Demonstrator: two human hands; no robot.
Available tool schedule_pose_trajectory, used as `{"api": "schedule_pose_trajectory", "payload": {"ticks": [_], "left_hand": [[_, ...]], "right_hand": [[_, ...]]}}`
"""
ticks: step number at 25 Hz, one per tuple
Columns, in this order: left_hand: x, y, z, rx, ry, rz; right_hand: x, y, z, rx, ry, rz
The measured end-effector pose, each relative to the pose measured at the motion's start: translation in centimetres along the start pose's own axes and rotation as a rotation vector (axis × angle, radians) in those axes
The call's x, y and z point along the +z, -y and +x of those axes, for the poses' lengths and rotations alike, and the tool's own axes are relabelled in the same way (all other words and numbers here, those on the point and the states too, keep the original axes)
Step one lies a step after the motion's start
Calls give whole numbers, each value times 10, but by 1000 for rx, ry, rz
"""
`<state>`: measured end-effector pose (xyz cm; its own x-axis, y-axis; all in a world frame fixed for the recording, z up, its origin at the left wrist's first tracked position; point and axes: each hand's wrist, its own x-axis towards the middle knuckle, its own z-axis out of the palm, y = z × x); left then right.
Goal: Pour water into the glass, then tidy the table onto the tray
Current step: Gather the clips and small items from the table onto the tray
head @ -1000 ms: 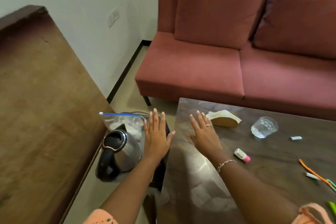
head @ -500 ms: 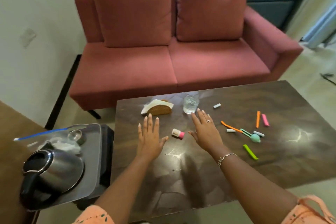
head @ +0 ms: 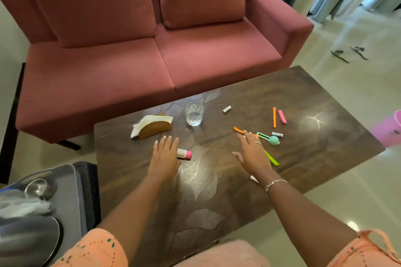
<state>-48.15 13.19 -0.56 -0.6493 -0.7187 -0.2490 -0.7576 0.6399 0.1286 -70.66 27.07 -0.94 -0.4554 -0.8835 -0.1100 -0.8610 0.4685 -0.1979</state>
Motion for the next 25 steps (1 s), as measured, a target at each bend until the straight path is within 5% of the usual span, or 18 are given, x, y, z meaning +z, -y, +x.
{"api": "schedule_pose_trajectory", "payload": {"ticks": [11,25], "left_hand": [[53,-12,67,98,220,94],[118,-26,146,112,387,395]], "right_hand": [[36,-122,44,268,197,50],[87,-207,134,167,425,-230]]}}
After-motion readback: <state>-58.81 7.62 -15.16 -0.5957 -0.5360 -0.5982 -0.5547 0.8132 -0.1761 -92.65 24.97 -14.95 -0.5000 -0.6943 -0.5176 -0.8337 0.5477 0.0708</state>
